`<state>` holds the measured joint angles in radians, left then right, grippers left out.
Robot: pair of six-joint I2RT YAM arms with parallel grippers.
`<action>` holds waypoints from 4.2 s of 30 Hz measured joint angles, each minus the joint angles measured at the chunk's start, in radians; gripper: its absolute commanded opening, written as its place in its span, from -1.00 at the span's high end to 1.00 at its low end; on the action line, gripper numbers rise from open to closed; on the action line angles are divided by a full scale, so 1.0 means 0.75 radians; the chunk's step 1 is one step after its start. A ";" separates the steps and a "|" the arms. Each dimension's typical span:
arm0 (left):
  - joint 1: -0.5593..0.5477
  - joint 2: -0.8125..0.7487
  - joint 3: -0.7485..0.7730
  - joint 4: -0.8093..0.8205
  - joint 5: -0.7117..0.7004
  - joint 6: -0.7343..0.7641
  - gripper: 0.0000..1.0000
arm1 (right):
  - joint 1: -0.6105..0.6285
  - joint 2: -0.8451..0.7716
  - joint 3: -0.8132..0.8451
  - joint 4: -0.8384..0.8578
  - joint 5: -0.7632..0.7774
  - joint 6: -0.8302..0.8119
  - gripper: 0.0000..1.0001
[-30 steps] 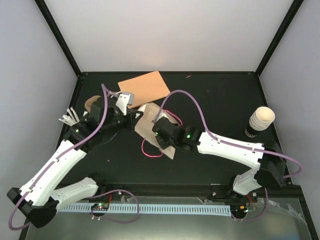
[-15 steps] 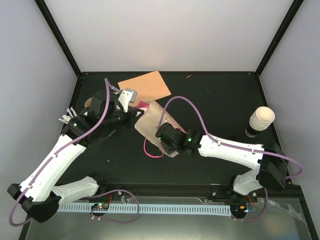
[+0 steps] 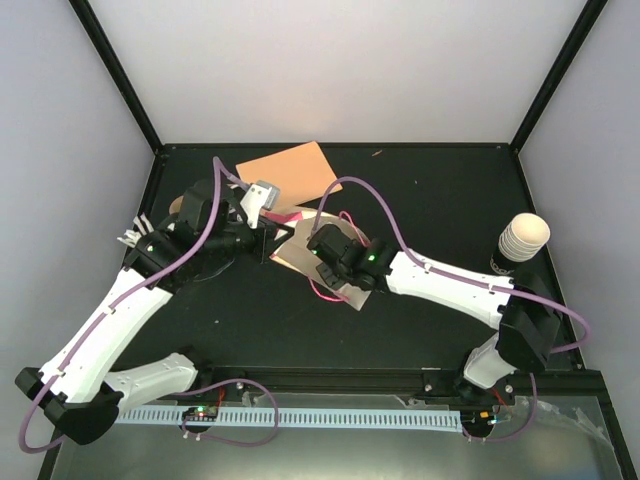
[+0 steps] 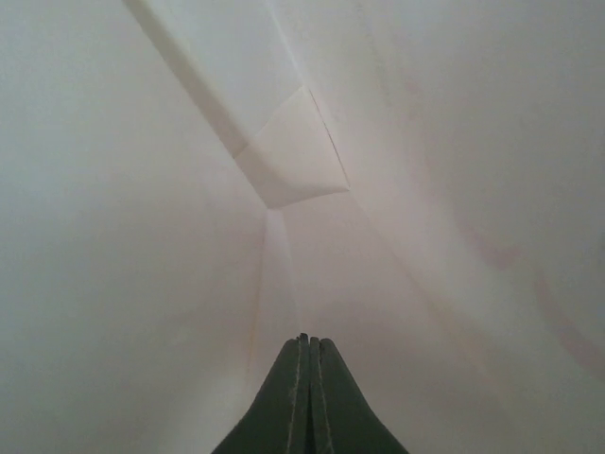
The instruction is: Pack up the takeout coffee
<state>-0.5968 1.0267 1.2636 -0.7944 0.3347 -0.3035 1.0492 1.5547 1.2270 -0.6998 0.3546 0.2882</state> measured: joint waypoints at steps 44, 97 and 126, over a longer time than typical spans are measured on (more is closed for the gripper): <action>-0.105 0.229 0.273 -0.177 -0.027 -0.017 0.94 | 0.090 0.068 -0.136 0.275 0.178 -0.134 0.98; 0.203 -0.200 -0.481 0.159 0.136 -0.223 -0.94 | -0.434 0.009 -0.371 0.388 -0.670 -0.028 0.98; 0.203 0.284 -0.671 0.953 0.265 -0.259 -0.81 | -0.608 0.009 -0.328 0.376 -0.847 -0.058 0.98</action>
<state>-0.4442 1.2396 0.7605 -0.0795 0.5335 -0.4980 0.5934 1.5612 0.9810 -0.4175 -0.2810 0.2443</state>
